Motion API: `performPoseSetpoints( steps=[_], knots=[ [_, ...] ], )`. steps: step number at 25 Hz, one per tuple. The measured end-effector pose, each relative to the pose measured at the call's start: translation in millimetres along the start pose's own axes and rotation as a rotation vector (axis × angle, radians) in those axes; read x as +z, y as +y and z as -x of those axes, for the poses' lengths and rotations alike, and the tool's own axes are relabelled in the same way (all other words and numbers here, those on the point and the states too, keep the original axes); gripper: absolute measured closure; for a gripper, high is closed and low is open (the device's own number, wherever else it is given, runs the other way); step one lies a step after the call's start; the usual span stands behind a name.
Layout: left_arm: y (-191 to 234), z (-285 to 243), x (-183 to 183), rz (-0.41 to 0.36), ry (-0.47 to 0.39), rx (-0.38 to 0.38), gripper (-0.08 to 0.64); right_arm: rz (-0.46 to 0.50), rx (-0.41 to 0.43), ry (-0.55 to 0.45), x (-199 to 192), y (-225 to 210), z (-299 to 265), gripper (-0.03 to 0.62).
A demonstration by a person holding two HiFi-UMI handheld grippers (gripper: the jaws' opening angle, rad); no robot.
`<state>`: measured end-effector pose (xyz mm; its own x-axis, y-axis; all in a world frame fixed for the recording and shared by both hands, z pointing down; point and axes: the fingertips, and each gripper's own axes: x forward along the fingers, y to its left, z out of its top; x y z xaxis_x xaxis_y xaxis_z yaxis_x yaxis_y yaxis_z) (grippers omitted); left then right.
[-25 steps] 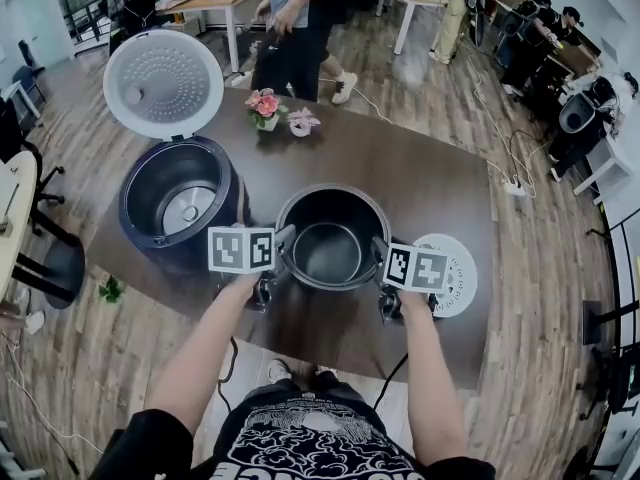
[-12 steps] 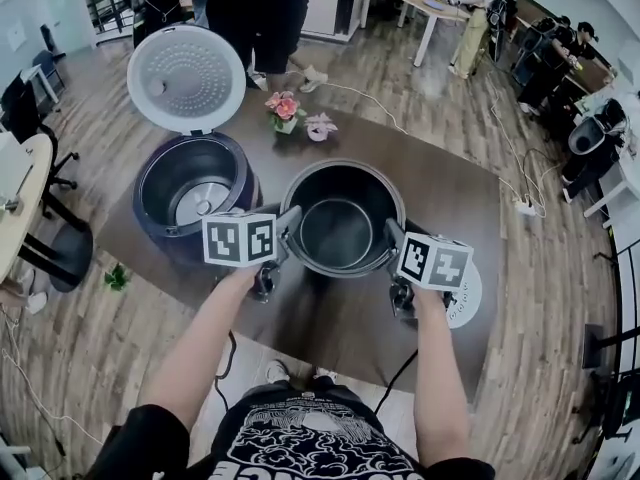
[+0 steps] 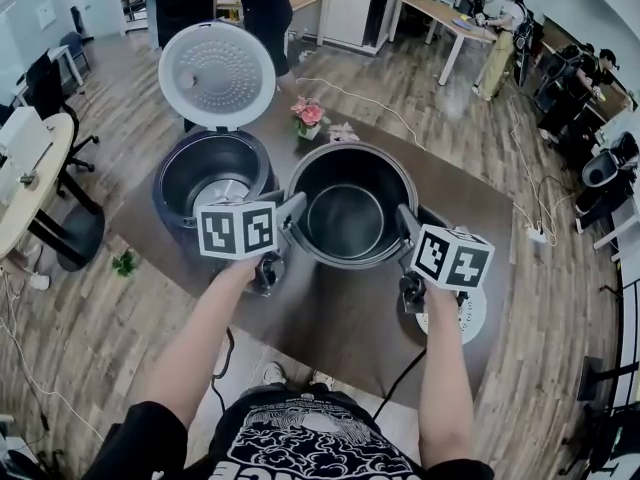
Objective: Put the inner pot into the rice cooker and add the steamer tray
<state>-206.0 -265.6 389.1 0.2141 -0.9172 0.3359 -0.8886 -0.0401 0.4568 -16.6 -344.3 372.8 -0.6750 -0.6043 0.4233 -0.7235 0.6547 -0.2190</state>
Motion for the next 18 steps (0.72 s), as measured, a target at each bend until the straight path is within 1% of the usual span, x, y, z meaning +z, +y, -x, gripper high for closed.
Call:
performPoseSetpoints(
  steps=[5, 10, 18],
  knots=[
    [-5, 13, 15, 0.002, -0.057, 0.019, 0.446, 0.022, 0.042, -0.049, 22, 10, 3, 0.488],
    [0, 32, 35, 0.012, -0.113, 0.052, 0.446, 0.05, 0.105, -0.091, 46, 31, -2, 0.491],
    [7, 62, 70, -0.016, -0.212, 0.13, 0.448, 0.11, 0.199, -0.156, 82, 62, -13, 0.488]
  ],
)
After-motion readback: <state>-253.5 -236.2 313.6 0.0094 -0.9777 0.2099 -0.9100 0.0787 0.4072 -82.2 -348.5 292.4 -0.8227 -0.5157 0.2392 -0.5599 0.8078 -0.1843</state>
